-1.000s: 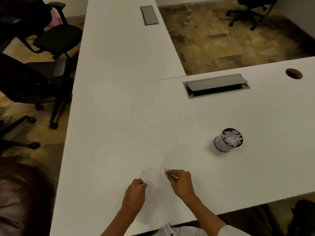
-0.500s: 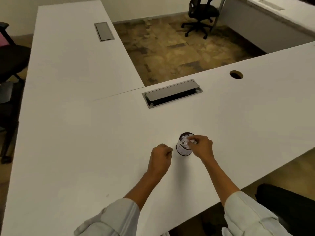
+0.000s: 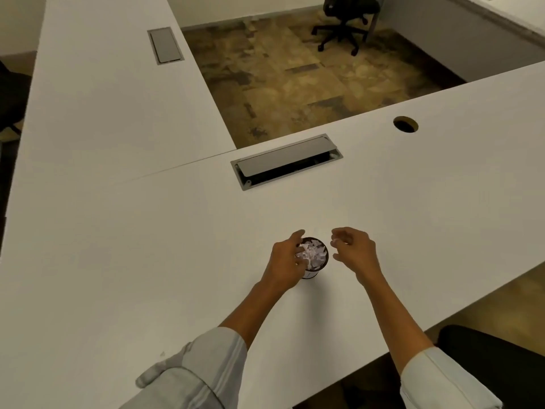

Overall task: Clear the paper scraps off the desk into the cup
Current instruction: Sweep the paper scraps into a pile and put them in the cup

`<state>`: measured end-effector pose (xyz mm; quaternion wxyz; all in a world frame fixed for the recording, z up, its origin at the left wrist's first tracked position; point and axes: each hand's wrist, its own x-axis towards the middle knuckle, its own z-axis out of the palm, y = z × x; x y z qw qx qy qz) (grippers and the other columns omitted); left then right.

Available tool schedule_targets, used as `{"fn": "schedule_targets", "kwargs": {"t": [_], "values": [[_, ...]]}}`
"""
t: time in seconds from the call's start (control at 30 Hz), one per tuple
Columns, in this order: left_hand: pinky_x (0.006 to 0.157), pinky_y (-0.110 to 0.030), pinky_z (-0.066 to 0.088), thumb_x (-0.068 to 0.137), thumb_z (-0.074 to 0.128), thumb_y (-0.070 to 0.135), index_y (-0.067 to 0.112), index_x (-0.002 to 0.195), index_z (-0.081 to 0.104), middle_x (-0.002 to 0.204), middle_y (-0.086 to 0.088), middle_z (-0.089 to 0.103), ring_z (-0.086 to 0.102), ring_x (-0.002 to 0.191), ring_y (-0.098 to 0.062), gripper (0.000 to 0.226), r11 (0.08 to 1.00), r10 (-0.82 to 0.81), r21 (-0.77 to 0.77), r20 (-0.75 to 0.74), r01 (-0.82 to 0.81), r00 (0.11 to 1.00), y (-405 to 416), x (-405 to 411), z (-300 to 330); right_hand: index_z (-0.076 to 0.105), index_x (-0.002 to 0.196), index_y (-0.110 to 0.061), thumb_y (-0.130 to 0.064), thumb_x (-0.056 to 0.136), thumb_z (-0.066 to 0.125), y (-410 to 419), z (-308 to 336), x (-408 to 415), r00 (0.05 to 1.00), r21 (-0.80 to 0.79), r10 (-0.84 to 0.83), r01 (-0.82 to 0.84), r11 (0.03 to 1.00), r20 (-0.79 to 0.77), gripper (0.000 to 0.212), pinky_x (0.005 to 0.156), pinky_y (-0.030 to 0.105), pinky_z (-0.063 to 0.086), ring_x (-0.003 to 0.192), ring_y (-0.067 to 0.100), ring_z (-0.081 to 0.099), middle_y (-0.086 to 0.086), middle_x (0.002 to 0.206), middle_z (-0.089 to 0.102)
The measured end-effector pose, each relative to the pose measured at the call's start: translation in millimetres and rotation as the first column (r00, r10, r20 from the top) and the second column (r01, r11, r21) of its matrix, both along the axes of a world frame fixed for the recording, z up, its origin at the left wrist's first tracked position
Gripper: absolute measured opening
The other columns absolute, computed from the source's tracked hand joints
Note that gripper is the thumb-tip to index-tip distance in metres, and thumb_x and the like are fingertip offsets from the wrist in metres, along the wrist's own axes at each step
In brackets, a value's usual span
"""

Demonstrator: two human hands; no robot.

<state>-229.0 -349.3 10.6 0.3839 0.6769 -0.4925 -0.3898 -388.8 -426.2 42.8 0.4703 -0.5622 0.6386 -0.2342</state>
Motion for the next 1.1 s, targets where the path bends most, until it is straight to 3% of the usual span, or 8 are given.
{"fn": "schedule_targets", "kwargs": {"t": [0.2, 0.4, 0.53, 0.67, 0.77, 0.83, 1.0, 1.1], "values": [[0.074, -0.014, 0.055, 0.080, 0.066, 0.002, 0.022, 0.127, 0.048, 0.114, 0.003, 0.061, 0.065, 0.102, -0.002, 0.055, 0.983, 0.146, -0.106, -0.064, -0.153, 0.987, 46, 29, -4, 0.071, 0.086, -0.028, -0.010, 0.080, 0.070, 23, 2, -7, 0.999, -0.077, -0.031, 0.033, 0.996, 0.027, 0.018, 0.082, 0.040, 0.060, 0.083, 0.008, 0.072, -0.011, 0.087, 0.075], [0.069, -0.020, 0.057, 0.074, 0.074, 0.014, 0.025, 0.124, 0.051, 0.114, 0.008, 0.062, 0.064, 0.095, -0.005, 0.056, 0.972, 0.235, -0.040, 0.074, -0.232, 0.969, 97, 68, -21, 0.071, 0.083, -0.024, -0.008, 0.075, 0.075, 75, -15, 31, 0.988, -0.084, 0.143, -0.138, 0.987, 0.059, 0.018, 0.062, 0.005, 0.050, 0.074, -0.002, 0.069, -0.011, 0.080, 0.074], [0.080, -0.027, 0.054, 0.073, 0.078, 0.026, 0.022, 0.128, 0.050, 0.117, 0.006, 0.059, 0.058, 0.101, -0.008, 0.062, 0.967, 0.231, 0.070, 0.182, -0.247, 0.956, 134, 92, -28, 0.070, 0.087, -0.020, -0.005, 0.077, 0.073, 105, -36, 66, 0.941, -0.016, 0.331, -0.331, 0.944, 0.076, 0.018, 0.062, 0.012, 0.054, 0.079, 0.003, 0.069, -0.009, 0.086, 0.072], [0.108, -0.030, 0.038, 0.072, 0.077, 0.041, 0.021, 0.140, 0.038, 0.144, 0.001, 0.040, 0.035, 0.135, -0.015, 0.081, 0.947, 0.172, 0.204, 0.326, -0.247, 0.930, 180, 116, -36, 0.066, 0.113, -0.016, -0.014, 0.080, 0.073, 120, -48, 91, 0.834, 0.023, 0.550, -0.550, 0.835, -0.047, 0.034, 0.069, 0.015, 0.057, 0.100, 0.006, 0.065, -0.004, 0.110, 0.069], [0.116, -0.033, 0.027, 0.072, 0.077, 0.043, 0.017, 0.145, 0.031, 0.155, -0.002, 0.026, 0.019, 0.145, -0.018, 0.090, 0.908, 0.207, 0.279, 0.349, -0.312, 0.914, 220, 127, -43, 0.052, 0.133, -0.013, -0.022, 0.084, 0.069, 109, -49, 119, 0.741, 0.054, 0.632, -0.639, 0.768, -0.226, 0.053, 0.093, 0.029, 0.051, 0.119, 0.016, 0.057, 0.003, 0.131, 0.060], [0.115, -0.028, 0.026, 0.072, 0.078, 0.042, 0.017, 0.144, 0.031, 0.155, 0.002, 0.027, 0.025, 0.144, -0.016, 0.090, 0.906, 0.227, 0.273, 0.329, -0.322, 0.917, 244, 131, -49, 0.039, 0.142, -0.008, -0.026, 0.088, 0.064, 87, -48, 148, 0.658, 0.124, 0.663, -0.670, 0.732, -0.357, 0.062, 0.106, 0.037, 0.042, 0.131, 0.028, 0.045, 0.011, 0.143, 0.047], [0.101, 0.005, 0.017, 0.069, 0.080, 0.043, 0.044, 0.139, 0.024, 0.139, 0.043, 0.018, 0.024, 0.128, 0.022, 0.089, 0.916, 0.314, 0.162, 0.279, -0.367, 0.907, 280, 130, -49, 0.004, 0.151, -0.003, -0.033, 0.093, 0.055, 25, -44, 214, 0.645, 0.354, 0.540, -0.408, 0.841, -0.541, 0.083, 0.113, 0.053, 0.027, 0.145, 0.049, 0.000, 0.032, 0.155, -0.014], [0.106, -0.007, 0.023, 0.068, 0.080, 0.046, 0.041, 0.141, 0.023, 0.140, 0.039, 0.022, 0.026, 0.128, 0.017, 0.093, 0.894, 0.367, 0.174, 0.250, -0.414, 0.896, 293, 133, -49, -0.002, 0.152, -0.005, -0.043, 0.090, 0.056, 8, -55, 222, 0.658, 0.379, 0.419, -0.213, 0.900, -0.625, 0.093, 0.115, 0.054, 0.022, 0.142, 0.053, -0.017, 0.037, 0.151, -0.022]]}}
